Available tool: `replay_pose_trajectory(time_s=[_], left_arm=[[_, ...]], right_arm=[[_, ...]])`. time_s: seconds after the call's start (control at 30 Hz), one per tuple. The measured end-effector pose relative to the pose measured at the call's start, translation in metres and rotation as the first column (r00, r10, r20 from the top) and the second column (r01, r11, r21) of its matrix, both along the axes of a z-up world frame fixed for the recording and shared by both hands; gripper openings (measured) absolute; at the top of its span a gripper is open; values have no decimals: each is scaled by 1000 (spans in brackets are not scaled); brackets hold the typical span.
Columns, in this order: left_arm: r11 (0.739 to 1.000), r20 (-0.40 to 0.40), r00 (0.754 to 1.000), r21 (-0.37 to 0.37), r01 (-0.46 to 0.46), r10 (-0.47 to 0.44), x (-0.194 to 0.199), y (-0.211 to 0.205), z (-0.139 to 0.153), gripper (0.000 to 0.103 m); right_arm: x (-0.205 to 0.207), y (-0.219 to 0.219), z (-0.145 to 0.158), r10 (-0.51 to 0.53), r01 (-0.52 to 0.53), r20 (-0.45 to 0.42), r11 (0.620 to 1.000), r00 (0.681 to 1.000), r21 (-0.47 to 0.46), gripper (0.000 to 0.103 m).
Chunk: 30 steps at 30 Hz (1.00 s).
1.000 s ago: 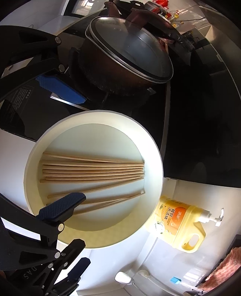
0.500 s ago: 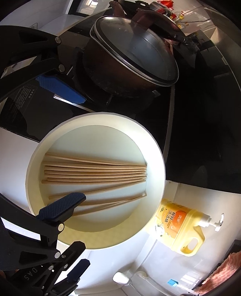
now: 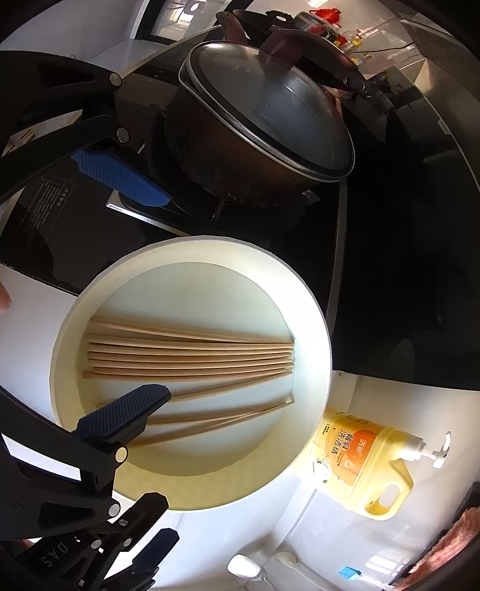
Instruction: Organize utensils
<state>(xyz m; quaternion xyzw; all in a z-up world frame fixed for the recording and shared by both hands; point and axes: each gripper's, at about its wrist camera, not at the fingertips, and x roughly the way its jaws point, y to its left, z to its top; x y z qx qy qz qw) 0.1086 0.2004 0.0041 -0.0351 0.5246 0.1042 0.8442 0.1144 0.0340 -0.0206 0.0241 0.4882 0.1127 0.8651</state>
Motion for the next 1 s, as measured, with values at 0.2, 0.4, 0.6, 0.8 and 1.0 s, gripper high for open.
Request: replay_pose_trajectory(time_s=[0.2, 0.4, 0.6, 0.8, 1.0], left_arm=[[1000, 2, 1000, 1, 0, 0, 0, -1, 1, 96], [1000, 0, 1000, 1, 4, -4, 0, -1, 1, 96], [1000, 4, 1000, -4, 3, -3, 0, 0, 2, 96], [1000, 5, 1000, -5, 3, -3, 0, 0, 2, 96], [1000, 3, 1000, -2, 7, -7, -1, -2, 2, 96]], right_arm=[[0, -1, 0, 0, 0, 2, 1000, 1000, 1, 62], [1, -1, 0, 1, -1, 2, 1000, 1000, 2, 62], [1, 0, 0, 0, 0, 3, 1000, 1000, 2, 62], [0, 0, 0, -1, 1, 2, 1000, 1000, 2, 62], [0, 1, 0, -1, 1, 2, 1000, 1000, 2, 62]])
